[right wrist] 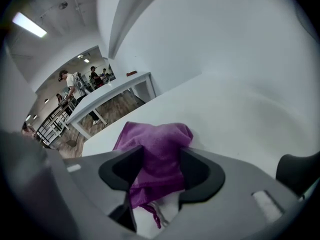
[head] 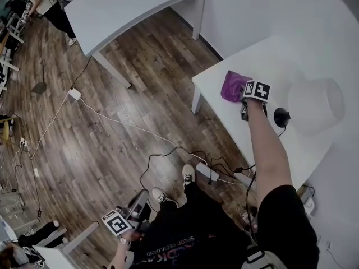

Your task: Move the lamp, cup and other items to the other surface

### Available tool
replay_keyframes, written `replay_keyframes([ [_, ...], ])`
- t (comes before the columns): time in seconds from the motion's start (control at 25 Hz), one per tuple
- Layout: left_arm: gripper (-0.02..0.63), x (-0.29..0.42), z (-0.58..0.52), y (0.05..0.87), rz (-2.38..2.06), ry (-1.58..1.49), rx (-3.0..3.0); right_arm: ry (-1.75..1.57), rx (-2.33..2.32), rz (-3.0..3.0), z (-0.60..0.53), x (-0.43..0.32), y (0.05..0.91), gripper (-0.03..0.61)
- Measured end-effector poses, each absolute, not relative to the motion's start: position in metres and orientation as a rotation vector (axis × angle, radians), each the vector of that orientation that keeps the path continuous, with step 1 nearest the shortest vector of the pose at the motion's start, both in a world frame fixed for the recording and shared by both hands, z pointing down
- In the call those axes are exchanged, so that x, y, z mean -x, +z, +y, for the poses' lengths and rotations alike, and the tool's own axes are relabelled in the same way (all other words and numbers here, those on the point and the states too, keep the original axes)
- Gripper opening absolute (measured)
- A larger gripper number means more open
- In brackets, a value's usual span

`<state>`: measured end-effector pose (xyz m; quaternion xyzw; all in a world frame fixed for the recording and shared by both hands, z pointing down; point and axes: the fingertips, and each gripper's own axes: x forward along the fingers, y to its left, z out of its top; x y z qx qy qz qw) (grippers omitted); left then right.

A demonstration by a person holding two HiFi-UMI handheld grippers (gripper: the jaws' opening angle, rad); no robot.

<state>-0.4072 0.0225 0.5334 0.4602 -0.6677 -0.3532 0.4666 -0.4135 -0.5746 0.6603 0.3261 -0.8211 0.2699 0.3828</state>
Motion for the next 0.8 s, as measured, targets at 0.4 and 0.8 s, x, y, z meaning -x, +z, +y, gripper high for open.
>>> replay_keyframes([
  [0.4,-0.003,0.408,0.011,0.534,-1.648,-0.874,-1.123,0.589,-0.750,-2.113,-0.568,0.427,0.659,0.100],
  [0.8,-0.003,0.413,0.006,0.529,-1.600,-0.858,-1.196,0.613,-0.742,-2.248,-0.550,0.421,0.619,0.081],
])
